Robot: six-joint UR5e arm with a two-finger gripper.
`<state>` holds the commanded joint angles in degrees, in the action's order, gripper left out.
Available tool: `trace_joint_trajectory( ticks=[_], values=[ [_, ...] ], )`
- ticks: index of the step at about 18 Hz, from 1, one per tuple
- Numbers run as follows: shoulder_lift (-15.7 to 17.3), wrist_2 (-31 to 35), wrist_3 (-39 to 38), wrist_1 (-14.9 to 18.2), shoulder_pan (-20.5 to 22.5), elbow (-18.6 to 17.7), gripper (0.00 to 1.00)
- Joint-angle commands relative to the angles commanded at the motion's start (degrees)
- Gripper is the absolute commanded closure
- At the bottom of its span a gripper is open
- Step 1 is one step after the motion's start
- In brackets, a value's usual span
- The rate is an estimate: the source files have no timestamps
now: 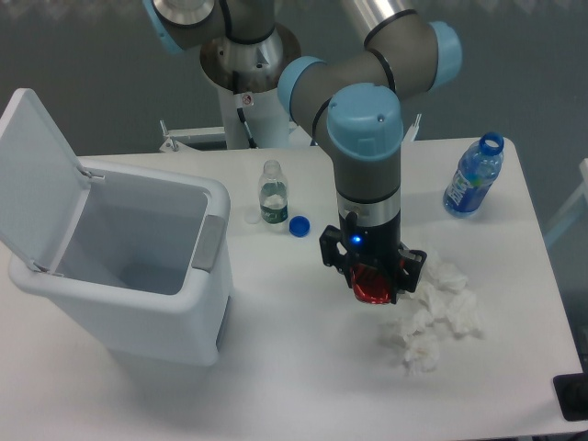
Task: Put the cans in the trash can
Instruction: 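Lift the held red can up and away from the tissues, then carry the red can over the open white trash bin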
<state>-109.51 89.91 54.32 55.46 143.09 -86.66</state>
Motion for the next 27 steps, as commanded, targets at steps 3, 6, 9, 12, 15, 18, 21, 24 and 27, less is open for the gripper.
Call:
trace_joint_trajectory(
  ticks=[3, 6, 9, 12, 15, 18, 21, 24, 27],
  values=[
    [0.1, -0.1, -1.4, -0.1, 0.0, 0.4, 0.33],
    [0.0, -0.1, -3.6, -0.1, -0.1, 0.5, 0.33],
    [0.5, -0.3, -6.2, -0.2, 0.0, 1.1, 0.33],
    [2.2, -1.6, -14.1, -0.2, -0.4, 1.8, 0.33],
    [4.8, -3.8, -25.5, -0.2, -0.3, 3.0, 0.33],
    [7.9, -7.9, -33.7, -0.4, -0.1, 3.3, 0.32],
    [10.5, -10.1, -38.0, -0.4, -0.9, 3.0, 0.31],
    [12.4, -13.2, -41.9, -0.6, -2.6, 2.9, 0.30],
    [14.3, -15.3, -43.3, -0.5, -4.7, 1.9, 0.30]
  ],
)
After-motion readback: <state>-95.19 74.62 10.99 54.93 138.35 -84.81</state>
